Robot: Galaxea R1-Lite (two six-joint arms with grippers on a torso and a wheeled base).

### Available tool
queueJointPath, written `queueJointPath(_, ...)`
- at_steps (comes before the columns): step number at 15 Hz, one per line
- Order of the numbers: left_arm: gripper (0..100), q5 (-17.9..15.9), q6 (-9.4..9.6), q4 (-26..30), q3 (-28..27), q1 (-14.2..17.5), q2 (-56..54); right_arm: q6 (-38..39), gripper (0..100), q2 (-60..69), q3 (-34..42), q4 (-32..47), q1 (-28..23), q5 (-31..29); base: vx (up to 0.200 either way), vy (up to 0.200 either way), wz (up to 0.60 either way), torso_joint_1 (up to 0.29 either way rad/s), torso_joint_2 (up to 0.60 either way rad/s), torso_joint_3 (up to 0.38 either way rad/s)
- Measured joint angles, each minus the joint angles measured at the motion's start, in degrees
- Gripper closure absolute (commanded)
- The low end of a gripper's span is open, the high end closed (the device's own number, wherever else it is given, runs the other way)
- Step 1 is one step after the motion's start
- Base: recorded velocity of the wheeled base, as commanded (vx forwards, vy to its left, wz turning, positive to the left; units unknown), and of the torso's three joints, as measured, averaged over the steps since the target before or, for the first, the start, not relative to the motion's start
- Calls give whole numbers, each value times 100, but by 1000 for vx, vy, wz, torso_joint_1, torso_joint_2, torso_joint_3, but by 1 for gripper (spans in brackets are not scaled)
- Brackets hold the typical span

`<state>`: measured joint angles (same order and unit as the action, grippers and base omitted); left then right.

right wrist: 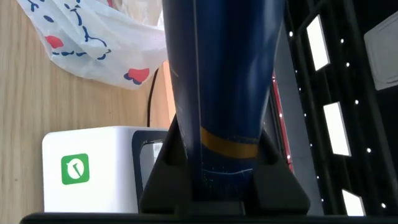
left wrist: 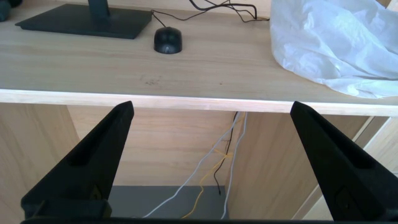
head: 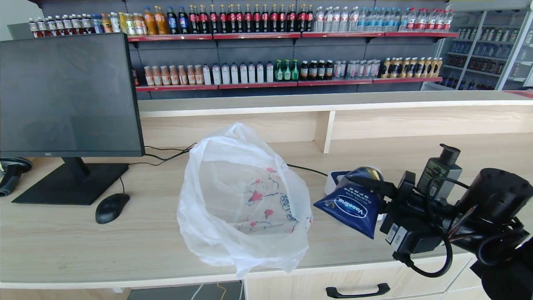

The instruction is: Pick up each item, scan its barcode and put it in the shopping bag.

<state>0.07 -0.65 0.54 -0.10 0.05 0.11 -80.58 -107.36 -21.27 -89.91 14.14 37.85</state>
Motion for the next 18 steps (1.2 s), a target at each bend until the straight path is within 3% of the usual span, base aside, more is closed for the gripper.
queueJointPath(5, 0, 0, 0, 0, 0, 2, 0, -354, 100, -208, -89, -1, -94, 2, 0, 0, 0, 0, 0, 0)
queueJointPath(18, 0, 0, 0, 0, 0, 2, 0, -424, 100, -378, -129, -4, -133, 9, 0, 0, 0, 0, 0, 0)
